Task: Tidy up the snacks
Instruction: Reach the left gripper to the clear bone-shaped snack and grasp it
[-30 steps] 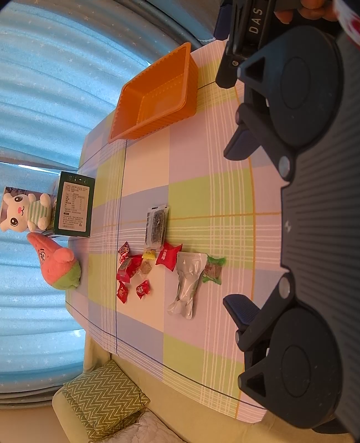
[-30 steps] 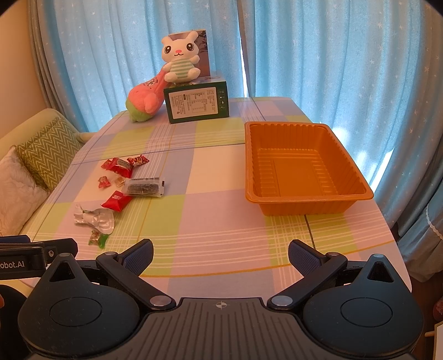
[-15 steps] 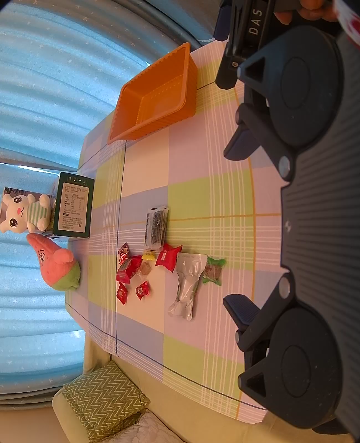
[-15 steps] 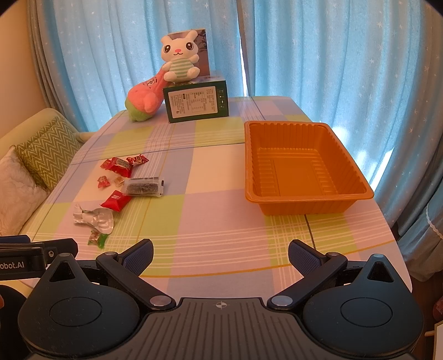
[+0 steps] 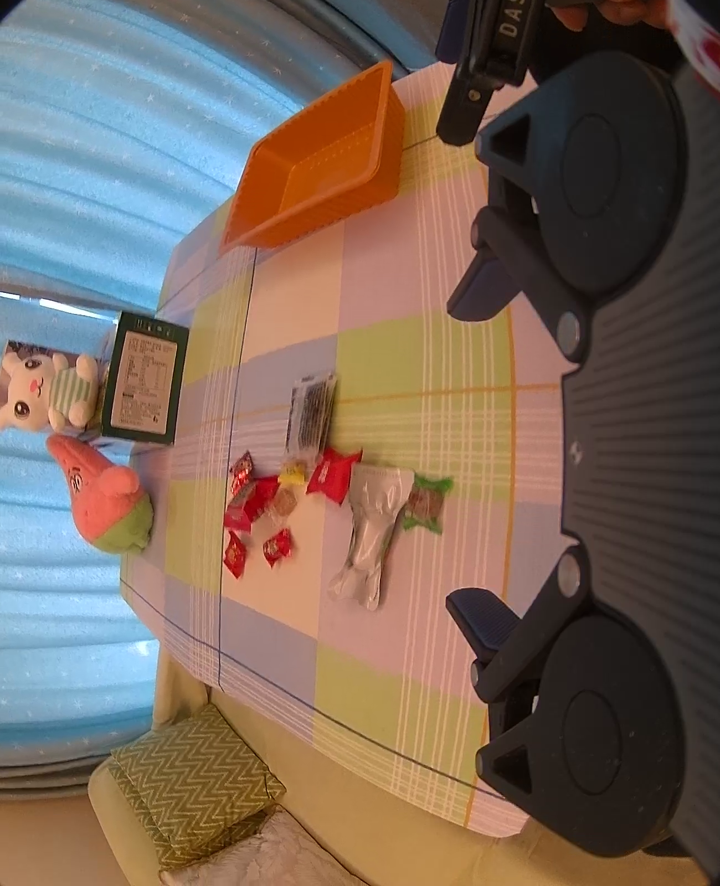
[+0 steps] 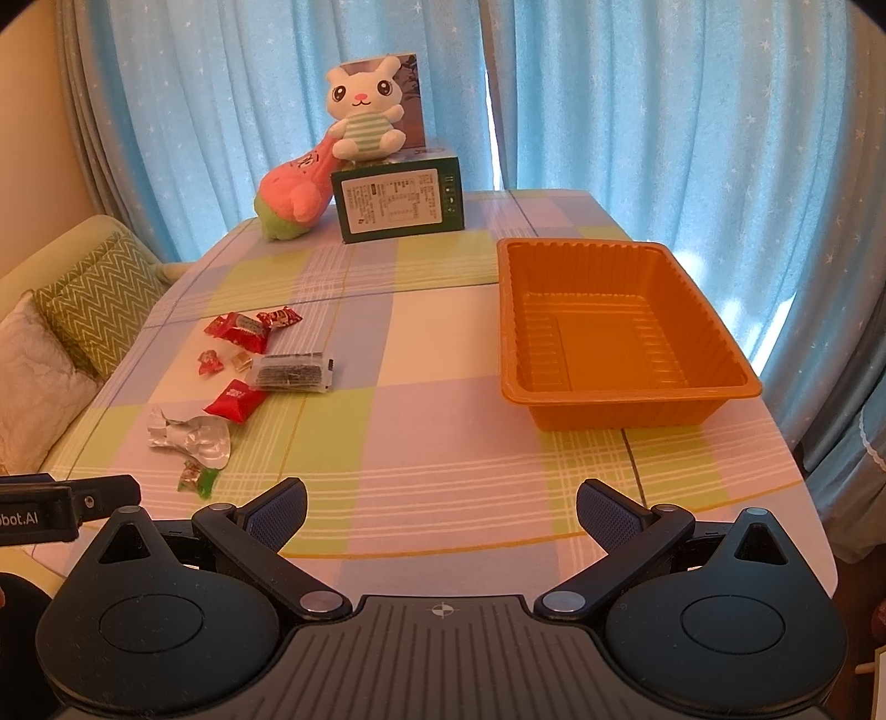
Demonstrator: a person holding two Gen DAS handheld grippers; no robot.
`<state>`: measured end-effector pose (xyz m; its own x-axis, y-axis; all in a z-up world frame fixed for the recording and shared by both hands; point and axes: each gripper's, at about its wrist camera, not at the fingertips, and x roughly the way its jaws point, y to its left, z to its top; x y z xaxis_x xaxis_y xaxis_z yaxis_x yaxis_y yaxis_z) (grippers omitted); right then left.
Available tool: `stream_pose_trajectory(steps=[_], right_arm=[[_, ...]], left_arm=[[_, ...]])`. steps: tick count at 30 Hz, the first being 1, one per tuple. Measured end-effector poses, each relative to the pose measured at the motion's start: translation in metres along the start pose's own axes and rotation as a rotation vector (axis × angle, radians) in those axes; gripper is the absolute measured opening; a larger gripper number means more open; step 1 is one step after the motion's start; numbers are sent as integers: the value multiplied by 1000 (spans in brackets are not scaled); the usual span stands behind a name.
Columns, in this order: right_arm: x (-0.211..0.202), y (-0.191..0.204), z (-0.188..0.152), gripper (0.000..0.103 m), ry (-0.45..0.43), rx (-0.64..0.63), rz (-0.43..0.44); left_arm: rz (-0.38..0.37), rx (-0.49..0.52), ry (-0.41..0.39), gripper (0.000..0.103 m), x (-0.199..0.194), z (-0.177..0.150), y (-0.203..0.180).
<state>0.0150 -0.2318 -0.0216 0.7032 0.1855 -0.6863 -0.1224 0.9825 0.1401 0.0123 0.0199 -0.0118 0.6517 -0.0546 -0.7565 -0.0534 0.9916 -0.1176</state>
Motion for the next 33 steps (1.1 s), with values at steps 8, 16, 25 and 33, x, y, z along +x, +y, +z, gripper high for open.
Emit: stream_pose_trajectory(steps=[8, 16, 25, 33], right_arm=[[31, 19, 5, 102, 9, -33, 61], [75, 62, 5, 85, 42, -115, 178], [129, 130, -3, 69, 76, -311, 335], [169, 179, -20, 45, 90, -571, 387]], left_arm=[[2, 18, 44, 98, 27, 17, 40], [-47, 314, 84, 89, 64, 45, 69], [-121, 618, 90, 83, 104, 57, 89], [-165, 701, 90, 80, 122, 66, 107]])
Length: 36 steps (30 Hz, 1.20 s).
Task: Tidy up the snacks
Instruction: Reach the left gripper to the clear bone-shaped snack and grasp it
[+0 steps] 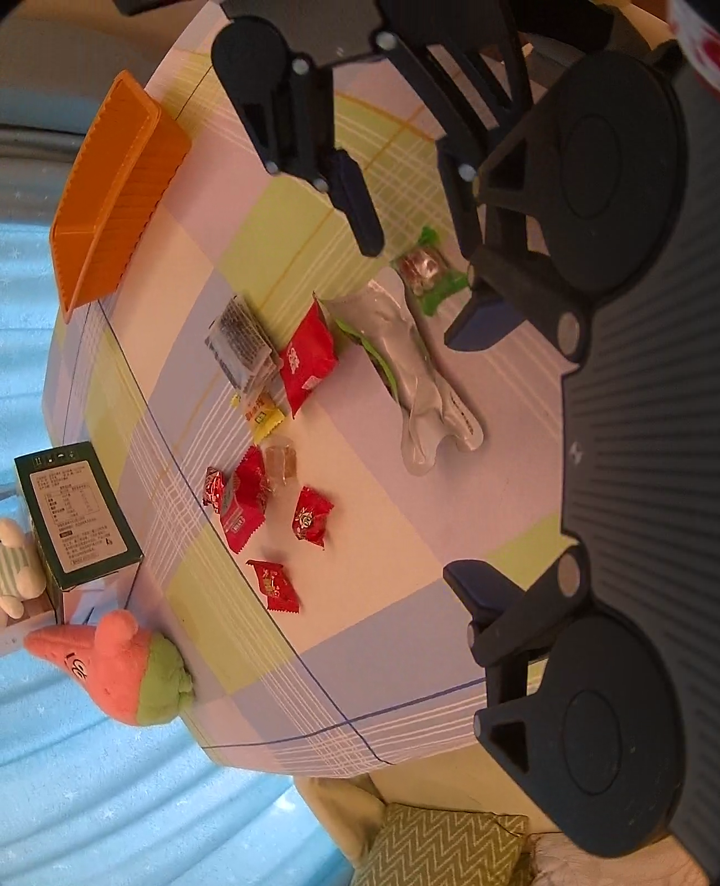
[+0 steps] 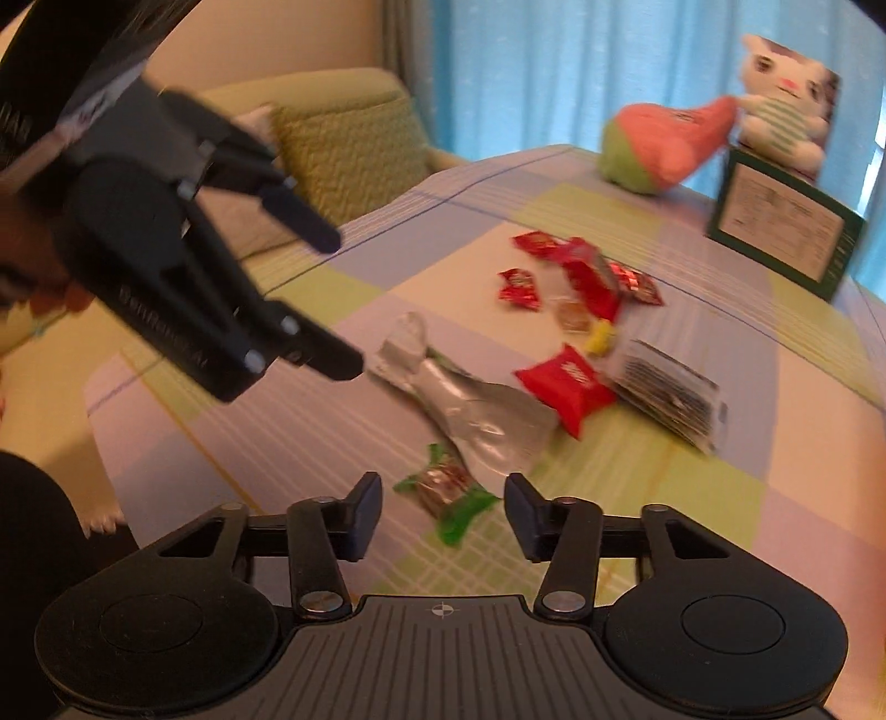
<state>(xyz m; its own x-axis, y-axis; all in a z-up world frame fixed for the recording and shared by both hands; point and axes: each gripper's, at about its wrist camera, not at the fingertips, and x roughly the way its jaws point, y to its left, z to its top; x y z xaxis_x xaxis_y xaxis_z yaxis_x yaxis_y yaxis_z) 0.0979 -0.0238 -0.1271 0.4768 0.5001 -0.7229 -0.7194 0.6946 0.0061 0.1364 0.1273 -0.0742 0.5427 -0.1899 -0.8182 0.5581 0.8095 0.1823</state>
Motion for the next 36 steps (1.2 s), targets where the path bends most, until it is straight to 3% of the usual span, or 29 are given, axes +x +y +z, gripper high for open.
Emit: stream_pose_trajectory(steps=[5, 10, 16, 20, 21, 23, 24, 25, 26, 29, 36], right_arm=[[13, -4, 0, 40, 25, -13, -24], [8, -23, -7, 4, 40, 65, -43], [-8, -46, -19, 4, 55, 154, -127], [-21, -54, -25, 4, 46, 183, -143], [-22, -54, -25, 5, 45, 176, -145], [-26, -50, -26, 24, 37, 156, -146], [-27, -49, -26, 56, 25, 150, -138], [-30, -46, -27, 72, 0, 149, -136], [-31, -45, -26, 72, -18, 145, -128], [-26, -36, -21, 72, -16, 114, -94], [0, -13, 2, 72, -46, -87, -55]], left_arm=[[-18, 46, -9, 80, 6, -1, 3], [-53, 105, -17, 80, 17, 4, -3], [-89, 203, -17, 80, 34, 17, -22], [-108, 274, 13, 68, 49, 26, -32], [-110, 290, 21, 63, 52, 27, -33], [-129, 306, 31, 57, 57, 28, -34], [-138, 304, 29, 50, 58, 29, -34], [-153, 295, 35, 44, 59, 30, -33], [-158, 285, 36, 35, 58, 30, -33], [-127, 270, 47, 25, 57, 27, -32], [-76, 98, 92, 24, 45, 8, -10]])
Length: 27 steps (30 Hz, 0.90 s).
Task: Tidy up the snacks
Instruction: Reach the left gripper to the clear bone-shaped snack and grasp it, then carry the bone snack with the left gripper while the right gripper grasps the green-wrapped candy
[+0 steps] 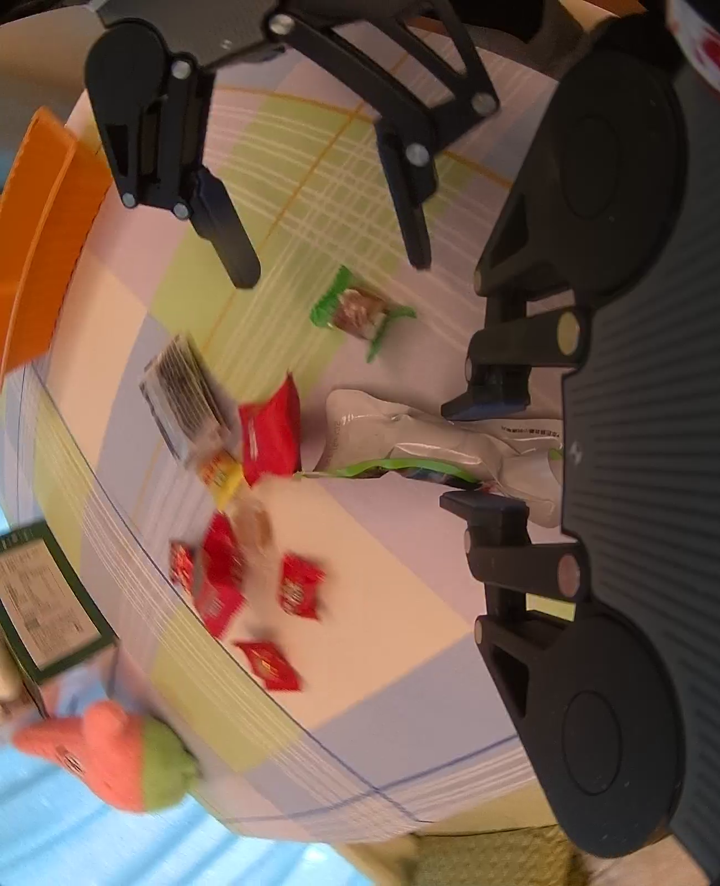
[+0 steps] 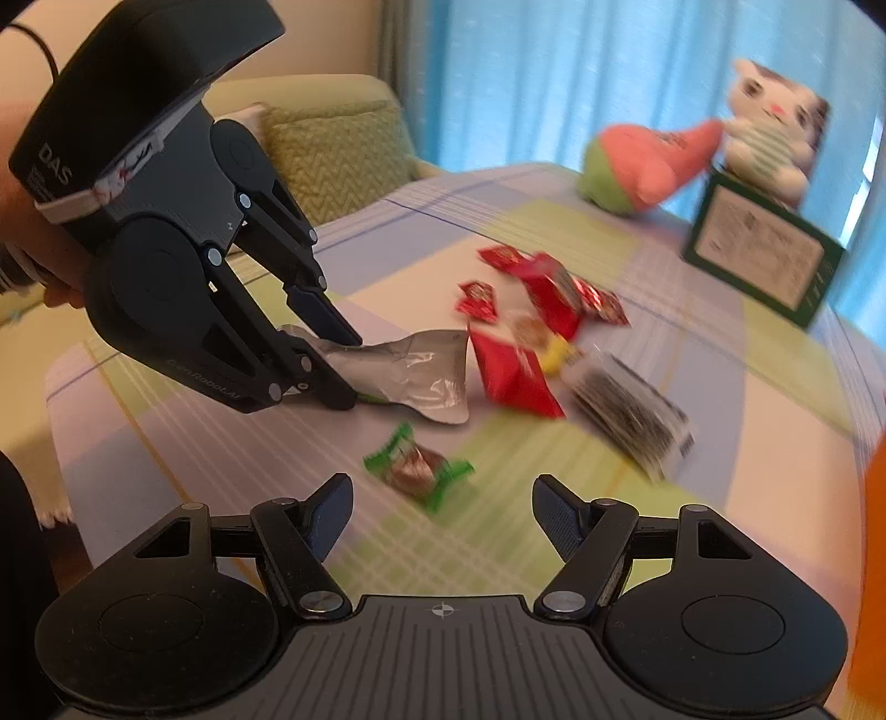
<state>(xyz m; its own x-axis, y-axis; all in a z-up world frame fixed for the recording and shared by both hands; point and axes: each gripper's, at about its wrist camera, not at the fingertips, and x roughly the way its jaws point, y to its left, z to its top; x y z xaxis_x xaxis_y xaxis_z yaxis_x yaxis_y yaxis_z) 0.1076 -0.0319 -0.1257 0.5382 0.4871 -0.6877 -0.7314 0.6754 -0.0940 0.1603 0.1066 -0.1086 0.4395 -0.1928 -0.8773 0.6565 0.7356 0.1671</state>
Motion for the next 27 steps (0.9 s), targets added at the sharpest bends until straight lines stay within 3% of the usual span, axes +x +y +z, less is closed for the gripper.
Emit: stream_pose_trajectory(steps=[2, 4, 13, 15, 22, 24, 27], right_arm=[[11, 6, 4, 70, 16, -84, 0], [20, 4, 5, 61, 32, -115, 19], [24, -19, 13, 35, 97, 7, 98], [21, -19, 11, 35, 99, 32, 88], [8, -32, -3, 34, 86, 158, 26], [2, -34, -7, 34, 73, 168, -8], [-6, -38, -9, 34, 52, 181, -49]], left_arm=[[-11, -62, -7, 24, -3, -6, 7], [-17, -103, -13, 24, -6, -10, 8], [-12, -148, -34, 30, -6, -12, 4], [-11, -156, -50, 36, -6, -12, 3], [-4, -161, -59, 36, -1, -7, -2], [0, -163, -56, 25, -1, -6, -2], [1, -154, -48, 23, -3, -5, -5]])
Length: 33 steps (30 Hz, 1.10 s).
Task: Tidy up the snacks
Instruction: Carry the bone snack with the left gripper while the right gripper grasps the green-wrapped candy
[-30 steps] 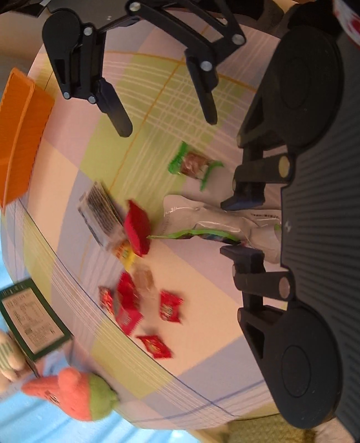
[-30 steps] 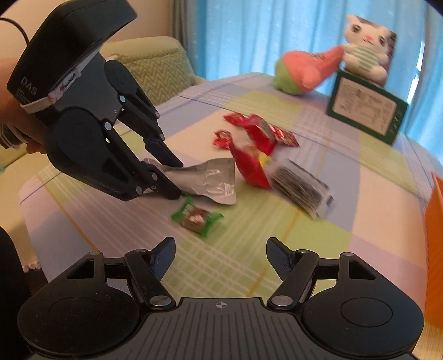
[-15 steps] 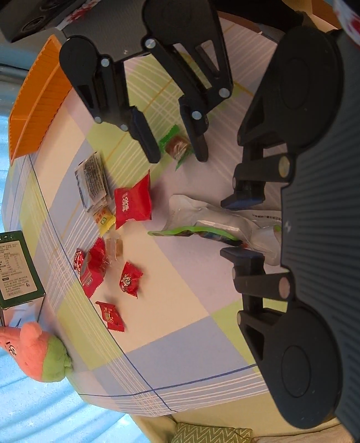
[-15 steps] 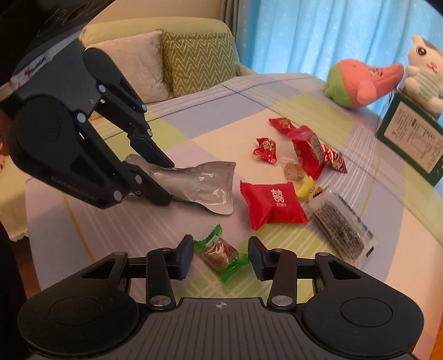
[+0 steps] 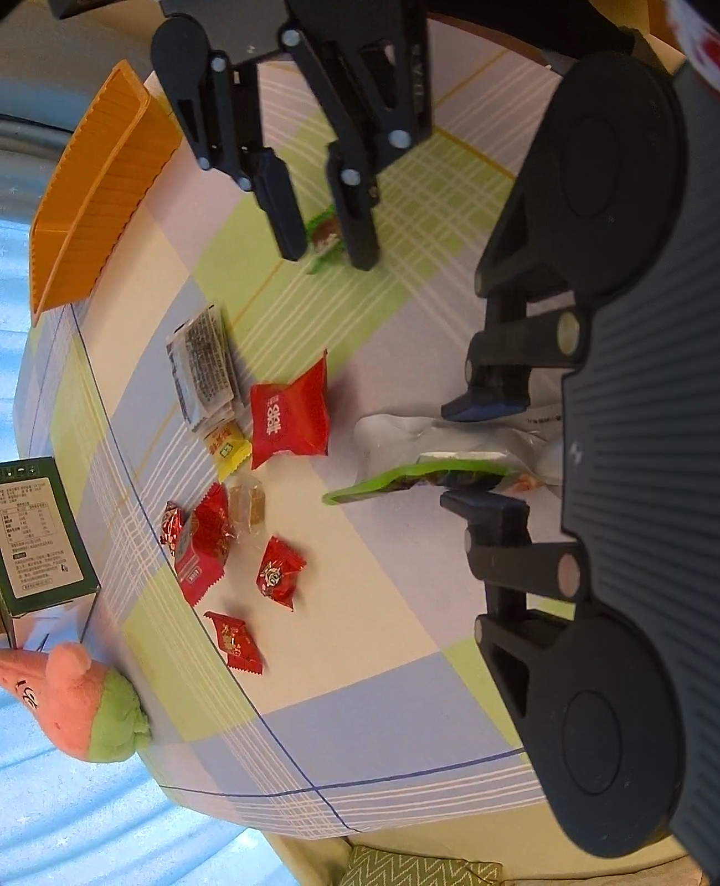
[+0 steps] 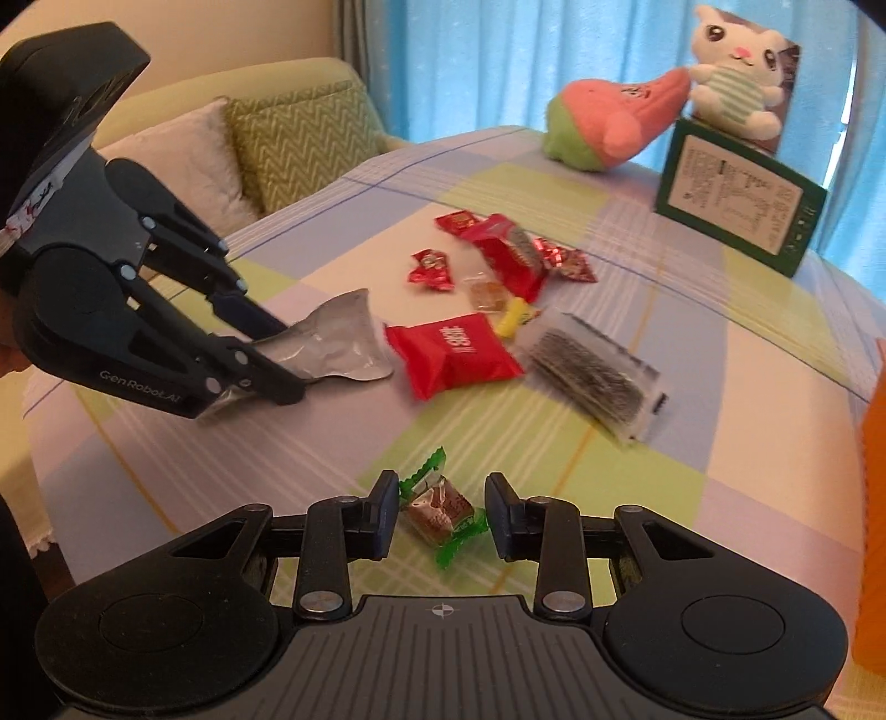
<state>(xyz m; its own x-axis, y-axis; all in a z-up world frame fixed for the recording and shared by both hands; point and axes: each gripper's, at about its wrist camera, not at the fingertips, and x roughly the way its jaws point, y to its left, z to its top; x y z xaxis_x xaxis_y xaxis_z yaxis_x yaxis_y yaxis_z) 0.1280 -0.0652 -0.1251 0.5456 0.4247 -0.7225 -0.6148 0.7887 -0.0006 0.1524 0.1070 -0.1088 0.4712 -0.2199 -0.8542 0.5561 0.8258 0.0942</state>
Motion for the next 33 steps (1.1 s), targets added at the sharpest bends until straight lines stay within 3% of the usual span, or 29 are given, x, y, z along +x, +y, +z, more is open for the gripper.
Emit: stream_pose_trajectory(steps=[9, 16, 21, 33], right_arm=[[-27, -22, 1, 34, -49, 60, -84], [-62, -50, 1, 34, -92, 147, -145], [-97, -81, 4, 34, -139, 224, -193], [-178, -192, -6, 34, -214, 327, -350]], left_arm=[[17, -60, -30, 23, -21, 9, -11], [25, -145, -68, 23, -39, 36, -33], [-9, -200, -110, 23, -44, 68, -64], [-92, -227, -222, 23, -32, 181, -152]])
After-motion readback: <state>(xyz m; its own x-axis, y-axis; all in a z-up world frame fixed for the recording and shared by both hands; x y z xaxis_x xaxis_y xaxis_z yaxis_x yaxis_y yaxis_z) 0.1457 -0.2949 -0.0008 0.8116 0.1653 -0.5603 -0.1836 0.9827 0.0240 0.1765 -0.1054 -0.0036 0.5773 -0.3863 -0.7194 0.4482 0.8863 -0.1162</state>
